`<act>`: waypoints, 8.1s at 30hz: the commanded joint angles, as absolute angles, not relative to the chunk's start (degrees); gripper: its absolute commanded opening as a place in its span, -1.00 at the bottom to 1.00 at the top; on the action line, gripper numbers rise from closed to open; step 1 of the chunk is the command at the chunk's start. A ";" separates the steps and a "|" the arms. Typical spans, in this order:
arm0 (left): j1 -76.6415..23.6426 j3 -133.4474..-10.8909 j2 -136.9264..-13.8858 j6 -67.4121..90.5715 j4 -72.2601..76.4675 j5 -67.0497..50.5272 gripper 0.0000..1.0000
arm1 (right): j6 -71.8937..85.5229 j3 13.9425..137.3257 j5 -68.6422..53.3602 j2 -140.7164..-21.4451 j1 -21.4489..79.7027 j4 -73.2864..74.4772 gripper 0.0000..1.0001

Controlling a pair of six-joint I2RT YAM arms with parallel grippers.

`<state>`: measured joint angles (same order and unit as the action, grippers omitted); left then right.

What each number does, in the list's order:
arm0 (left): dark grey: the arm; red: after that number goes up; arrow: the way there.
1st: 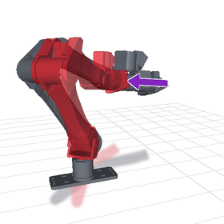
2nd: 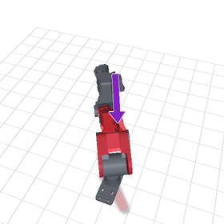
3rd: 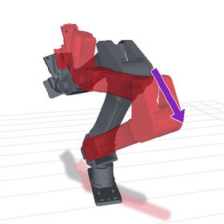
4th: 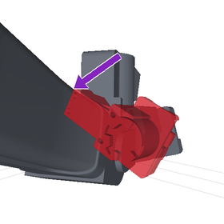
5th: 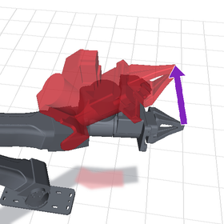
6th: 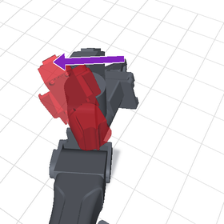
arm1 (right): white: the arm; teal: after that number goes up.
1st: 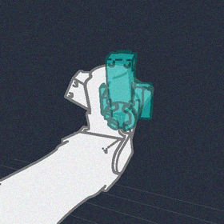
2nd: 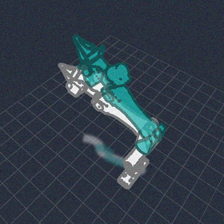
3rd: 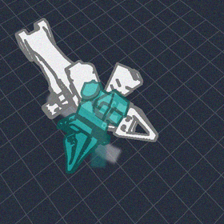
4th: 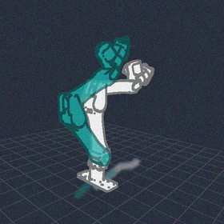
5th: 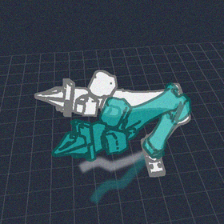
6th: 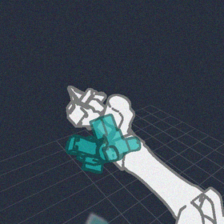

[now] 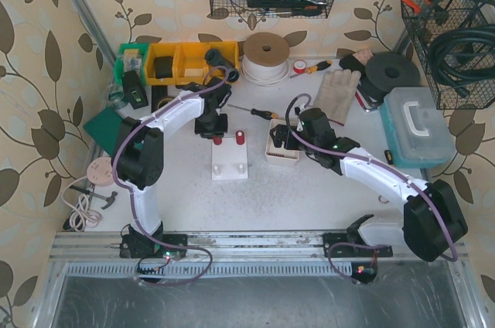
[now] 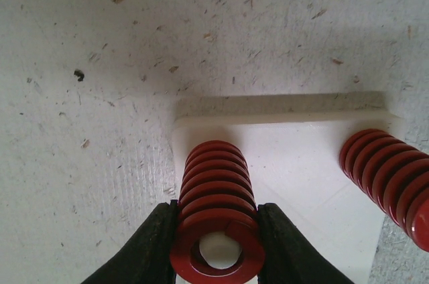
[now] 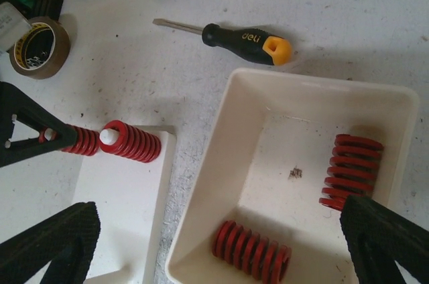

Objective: Install the large spring

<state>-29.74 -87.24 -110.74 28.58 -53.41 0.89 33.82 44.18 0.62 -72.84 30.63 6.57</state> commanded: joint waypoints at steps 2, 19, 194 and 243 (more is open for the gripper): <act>-30.28 -88.32 -110.54 27.43 -51.20 -1.48 -1.00 | 33.39 46.36 -0.02 -73.43 30.43 8.47 0.91; -30.25 -83.93 -98.04 28.68 -51.41 0.51 0.56 | 36.19 57.11 6.18 -79.82 32.24 27.19 0.65; -34.45 -76.76 -80.51 45.19 -36.20 -43.45 0.31 | -17.72 54.93 -10.09 -64.97 43.22 12.01 -1.00; -34.86 -76.23 -82.00 41.66 -35.54 -41.83 0.26 | -16.34 54.12 -12.24 -64.60 43.42 10.41 -1.00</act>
<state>-34.26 -76.60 -81.67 40.64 -37.95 -40.58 -16.32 53.54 -10.55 -65.12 43.13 12.84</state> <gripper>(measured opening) 0.635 0.239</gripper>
